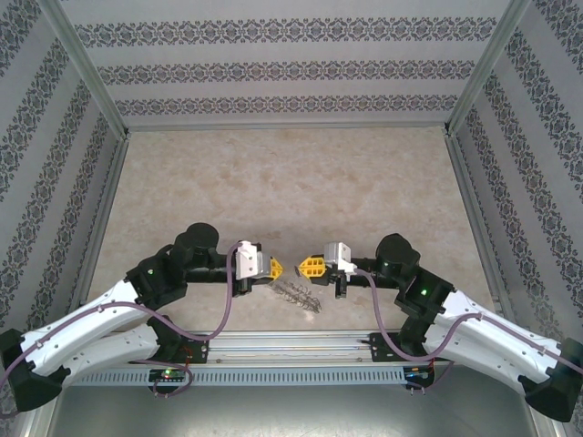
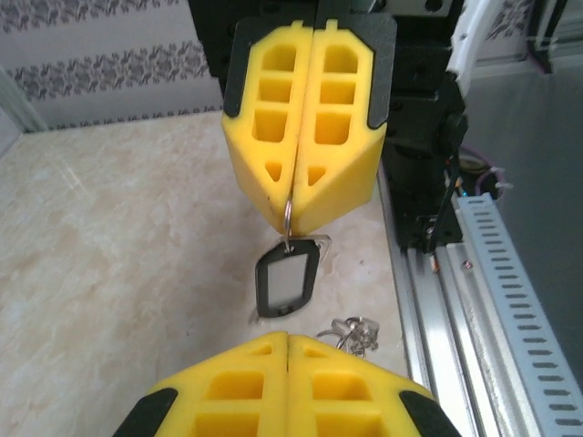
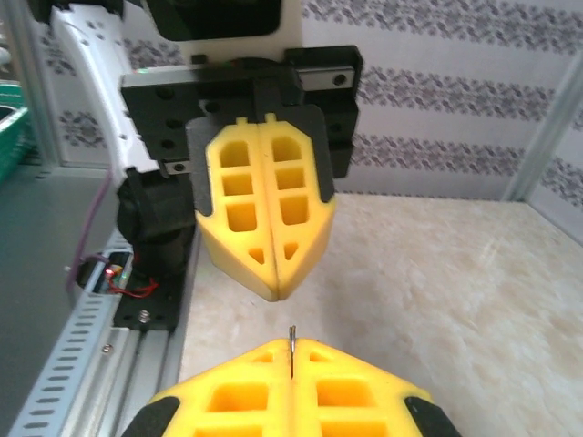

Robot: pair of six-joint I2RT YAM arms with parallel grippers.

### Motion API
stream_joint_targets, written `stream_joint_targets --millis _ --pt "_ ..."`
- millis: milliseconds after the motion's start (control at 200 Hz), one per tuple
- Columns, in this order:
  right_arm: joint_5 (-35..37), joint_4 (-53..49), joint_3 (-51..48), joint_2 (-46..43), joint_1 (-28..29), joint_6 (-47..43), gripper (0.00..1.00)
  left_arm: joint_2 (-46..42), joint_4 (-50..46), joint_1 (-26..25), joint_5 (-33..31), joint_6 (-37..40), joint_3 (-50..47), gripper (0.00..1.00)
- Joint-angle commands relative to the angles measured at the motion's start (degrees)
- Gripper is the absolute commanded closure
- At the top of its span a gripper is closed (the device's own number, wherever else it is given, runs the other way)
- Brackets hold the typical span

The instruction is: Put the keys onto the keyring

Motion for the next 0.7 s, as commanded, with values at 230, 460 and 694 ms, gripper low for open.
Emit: stream_joint_targets --millis 230,460,694 --pt "13.77 -3.35 -1.85 0.58 -12.72 9.48 1.00 5.46 0.39 1.21 -13.10 -9.51 -0.32 1.00" --pt "11.89 -6.08 -1.18 11.18 -26.18 20.47 1.00 8.87 1.86 3.33 -13.81 -15.75 -1.75 0.89" --pt "11.66 -3.65 0.69 26.22 -25.54 23.64 1.00 11.73 0.35 6.17 -13.95 -26.59 -3.78 0.67"
